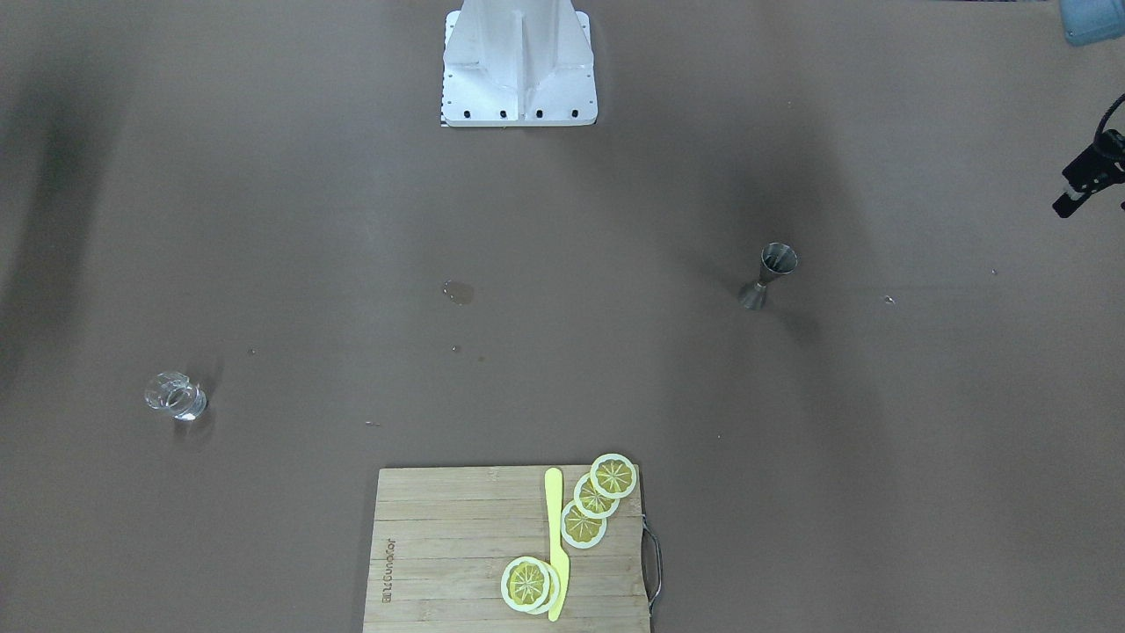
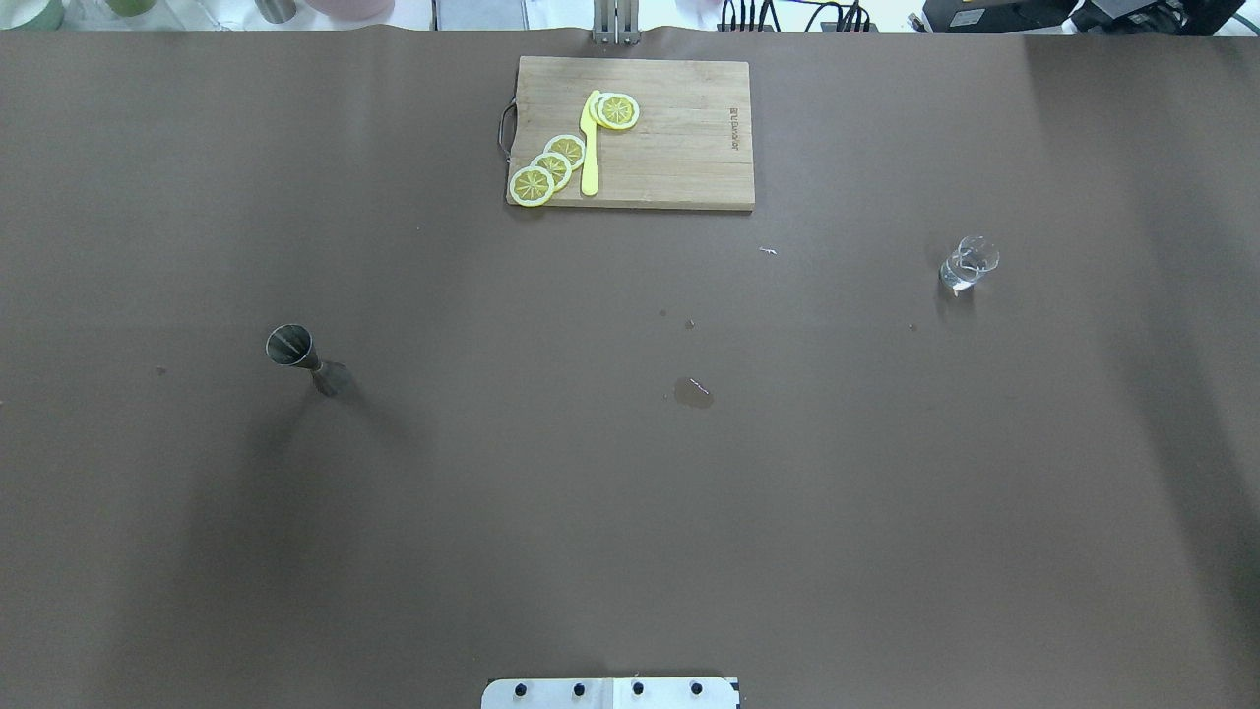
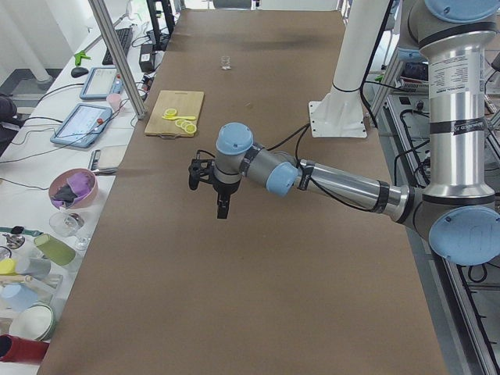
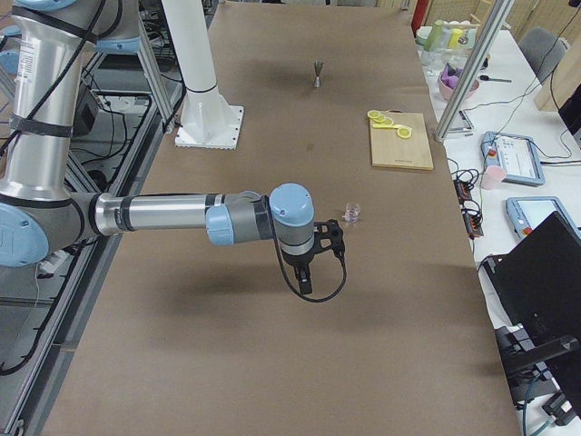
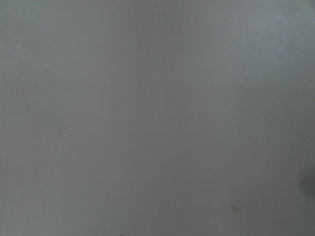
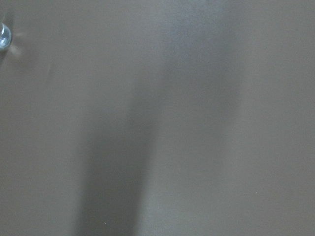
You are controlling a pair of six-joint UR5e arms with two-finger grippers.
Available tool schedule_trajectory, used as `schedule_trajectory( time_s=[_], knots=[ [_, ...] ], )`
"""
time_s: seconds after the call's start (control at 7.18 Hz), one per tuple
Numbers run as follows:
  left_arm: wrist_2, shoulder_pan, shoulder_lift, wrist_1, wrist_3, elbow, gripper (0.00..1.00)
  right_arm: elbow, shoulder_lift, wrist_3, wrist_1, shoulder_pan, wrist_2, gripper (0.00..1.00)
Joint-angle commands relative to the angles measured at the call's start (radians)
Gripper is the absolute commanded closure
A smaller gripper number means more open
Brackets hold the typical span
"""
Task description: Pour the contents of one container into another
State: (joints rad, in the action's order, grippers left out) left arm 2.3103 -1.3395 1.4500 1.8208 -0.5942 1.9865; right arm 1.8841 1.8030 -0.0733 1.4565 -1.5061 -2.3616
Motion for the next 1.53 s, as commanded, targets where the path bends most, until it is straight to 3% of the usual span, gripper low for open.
schedule_trajectory(
  time_s=[0.0, 0.14, 0.28, 0.42, 0.7, 0.84, 0.97, 1.11, 1.39],
  knots=[
    [-0.041, 0.064, -0.005, 0.000, -0.116, 0.073, 0.01, 0.020, -0.001, 0.003, 0.051, 0.040, 0.001, 0.00],
    [-0.086, 0.116, -0.011, 0.000, -0.192, 0.110, 0.01, 0.009, -0.007, 0.003, 0.059, 0.084, 0.007, 0.00],
    [-0.154, 0.188, -0.011, 0.000, -0.290, 0.158, 0.01, 0.016, -0.007, 0.001, 0.058, 0.037, 0.005, 0.00],
    [-0.207, 0.247, -0.011, 0.000, -0.368, 0.193, 0.01, 0.013, -0.007, 0.001, 0.059, 0.062, 0.011, 0.00],
    [-0.288, 0.334, -0.005, 0.008, -0.461, 0.218, 0.01, 0.003, -0.005, 0.004, 0.058, 0.078, 0.018, 0.00],
    [-0.349, 0.388, -0.007, 0.078, -0.533, 0.216, 0.01, -0.006, -0.005, 0.006, 0.053, 0.072, 0.012, 0.00],
    [-0.421, 0.454, -0.005, 0.095, -0.586, 0.216, 0.01, -0.011, -0.004, 0.009, 0.054, 0.090, 0.005, 0.00],
    [-0.551, 0.549, -0.004, 0.119, -0.663, 0.216, 0.01, -0.025, -0.005, 0.007, 0.053, 0.077, 0.002, 0.00],
    [-0.668, 0.630, -0.002, 0.135, -0.734, 0.219, 0.01, -0.042, 0.002, 0.018, 0.010, 0.078, -0.024, 0.00]
  ],
)
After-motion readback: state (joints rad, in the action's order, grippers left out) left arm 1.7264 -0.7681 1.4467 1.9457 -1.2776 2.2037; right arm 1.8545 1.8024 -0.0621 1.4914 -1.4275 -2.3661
